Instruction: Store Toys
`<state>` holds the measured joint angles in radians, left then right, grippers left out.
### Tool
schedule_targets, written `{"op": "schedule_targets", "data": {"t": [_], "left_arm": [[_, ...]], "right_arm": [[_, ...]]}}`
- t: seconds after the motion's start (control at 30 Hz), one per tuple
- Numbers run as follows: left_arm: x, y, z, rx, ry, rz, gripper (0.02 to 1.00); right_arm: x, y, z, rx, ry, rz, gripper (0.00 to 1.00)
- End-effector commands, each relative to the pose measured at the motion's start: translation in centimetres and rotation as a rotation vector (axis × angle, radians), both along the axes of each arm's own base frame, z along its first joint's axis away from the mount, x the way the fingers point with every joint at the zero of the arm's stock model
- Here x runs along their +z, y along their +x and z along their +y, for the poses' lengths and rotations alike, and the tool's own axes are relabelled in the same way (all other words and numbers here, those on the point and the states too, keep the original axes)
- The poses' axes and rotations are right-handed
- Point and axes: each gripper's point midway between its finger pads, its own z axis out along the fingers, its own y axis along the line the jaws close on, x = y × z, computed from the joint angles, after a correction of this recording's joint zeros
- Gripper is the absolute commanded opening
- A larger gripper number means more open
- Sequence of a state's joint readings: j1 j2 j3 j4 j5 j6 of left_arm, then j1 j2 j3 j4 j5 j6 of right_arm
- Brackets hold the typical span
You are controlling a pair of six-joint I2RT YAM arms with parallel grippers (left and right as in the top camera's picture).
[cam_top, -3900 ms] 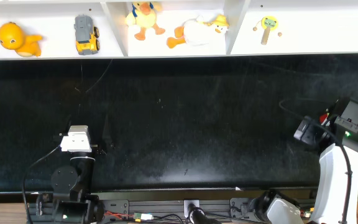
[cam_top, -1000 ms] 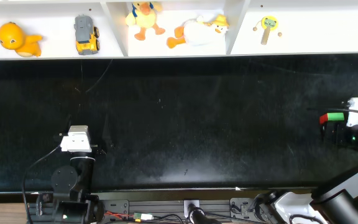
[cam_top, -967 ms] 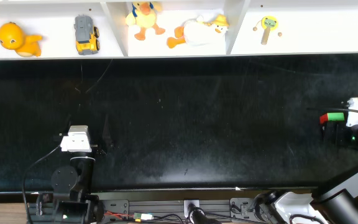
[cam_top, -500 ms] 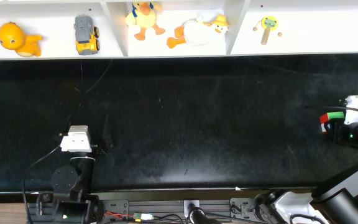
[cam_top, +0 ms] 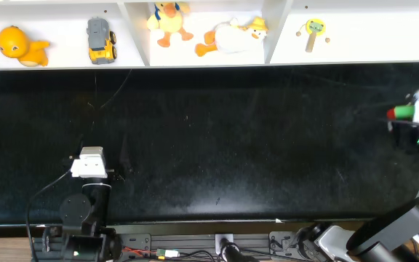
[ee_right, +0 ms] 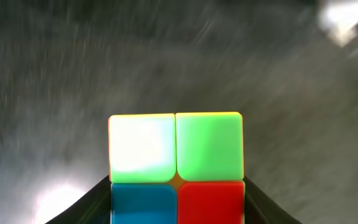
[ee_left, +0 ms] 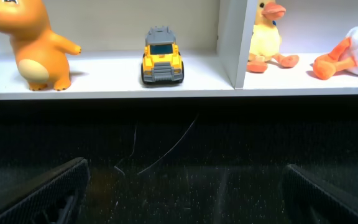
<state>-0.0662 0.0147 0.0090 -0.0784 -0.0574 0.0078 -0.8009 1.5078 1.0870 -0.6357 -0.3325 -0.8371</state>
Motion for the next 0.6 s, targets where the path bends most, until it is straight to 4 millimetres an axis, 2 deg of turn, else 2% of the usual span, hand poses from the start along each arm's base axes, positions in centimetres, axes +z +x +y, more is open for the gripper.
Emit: {"op": "schedule_targets", "data": {"t": [0.03,0.17,0.6], "left_arm": [[0.2,0.0,0.2,0.009,0.019,-0.008,0.998],[0.2,0.0,0.2,0.009,0.019,-0.008,0.998],[0.2,0.0,0.2,0.009,0.019,-0.008,0.998]], "right_arm": [[5.4,3.1,-0.5,-0.017,-0.028,-0.12,0.496],[6.3,5.7,0.1,0.022,-0.008,-0.123,0.492],[4.5,14.2,2.2,0.06,0.173,-0.102,0.47]]}}
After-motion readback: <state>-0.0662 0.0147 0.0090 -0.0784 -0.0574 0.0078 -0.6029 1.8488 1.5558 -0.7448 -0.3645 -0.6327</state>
